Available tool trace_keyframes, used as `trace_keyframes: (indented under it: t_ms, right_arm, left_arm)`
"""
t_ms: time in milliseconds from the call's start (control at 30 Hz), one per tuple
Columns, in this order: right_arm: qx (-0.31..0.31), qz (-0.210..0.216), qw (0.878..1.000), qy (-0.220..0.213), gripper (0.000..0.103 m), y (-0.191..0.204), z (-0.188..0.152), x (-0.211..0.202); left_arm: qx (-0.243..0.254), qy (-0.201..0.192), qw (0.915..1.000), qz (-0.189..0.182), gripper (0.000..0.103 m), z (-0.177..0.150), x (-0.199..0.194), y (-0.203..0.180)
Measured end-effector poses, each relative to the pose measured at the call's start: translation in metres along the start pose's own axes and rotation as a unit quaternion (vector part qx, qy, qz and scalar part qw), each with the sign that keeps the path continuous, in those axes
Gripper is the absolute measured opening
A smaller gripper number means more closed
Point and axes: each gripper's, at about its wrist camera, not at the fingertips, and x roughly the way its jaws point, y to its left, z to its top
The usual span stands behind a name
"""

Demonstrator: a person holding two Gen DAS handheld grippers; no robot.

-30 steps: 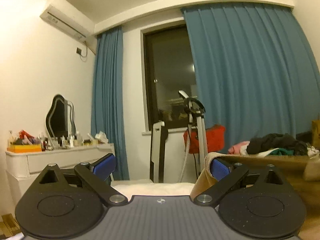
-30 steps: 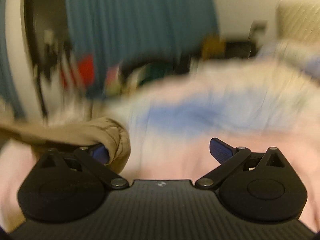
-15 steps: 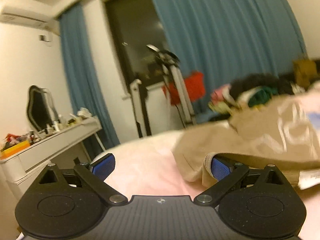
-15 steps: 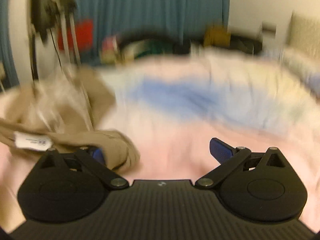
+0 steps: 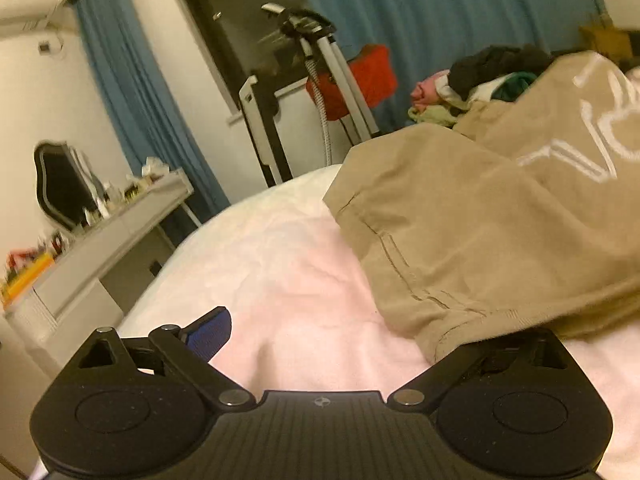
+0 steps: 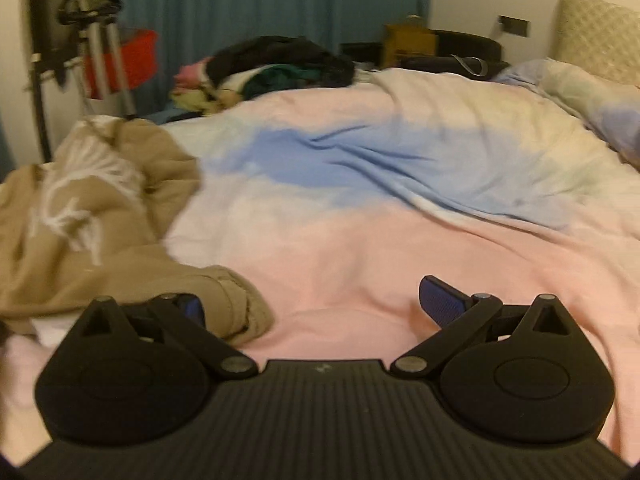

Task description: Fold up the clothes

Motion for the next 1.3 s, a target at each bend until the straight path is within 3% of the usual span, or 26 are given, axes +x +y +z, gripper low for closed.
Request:
trace_keyframes:
  t_ms: [67,167,300,367,500,667,767,900,1100,1200,1300]
  right_arm:
    - [0.002,-0.003,1.000,-0.006,0.103,-0.003,0.001,-0.001]
    - [0.009,0.002,0.999,-0.053,0.103,-0.005,0.008,-0.014]
    - [0.026,0.030,0.992,-0.120,0.103,-0.008,0.035,-0.044]
    - [0.024,0.055,0.987,-0.152,0.103,-0.005,0.061,-0.066]
    - [0.034,0.123,0.974,-0.186,0.103,-0.007,0.124,-0.118]
    - [0.014,0.164,0.955,-0.247,0.103,-0.014,0.202,-0.206]
    - [-0.001,0.183,0.942,-0.282,0.103,-0.022,0.246,-0.261]
    - [0.005,0.215,0.930,-0.297,0.103,-0.040,0.296,-0.328]
    - [0.001,0.221,0.903,-0.368,0.103,-0.067,0.337,-0.438]
    - [0.003,0.223,0.892,-0.392,0.103,-0.077,0.342,-0.477]
    - [-0.001,0.223,0.889,-0.401,0.103,-0.085,0.336,-0.490]
  left_arm:
    - [-0.025,-0.020,0.9995,0.007,0.100,0.003,-0.009,0.009]
    - [-0.072,-0.071,0.9946,0.024,0.102,0.015,-0.034,0.029]
    - [-0.157,-0.135,0.9778,0.032,0.103,0.037,-0.085,0.073]
    - [-0.213,-0.145,0.9661,0.011,0.103,0.052,-0.109,0.104]
    - [-0.254,-0.163,0.9534,0.004,0.103,0.089,-0.156,0.151]
    - [-0.258,-0.234,0.9373,0.018,0.103,0.146,-0.238,0.205]
    - [-0.269,-0.254,0.9290,-0.014,0.103,0.188,-0.283,0.248]
    - [-0.260,-0.273,0.9262,-0.019,0.103,0.239,-0.354,0.292]
    - [-0.248,-0.340,0.9066,-0.028,0.103,0.291,-0.454,0.345]
    - [-0.255,-0.339,0.9046,-0.041,0.103,0.306,-0.482,0.359]
    - [-0.257,-0.327,0.9072,-0.062,0.103,0.308,-0.493,0.367]
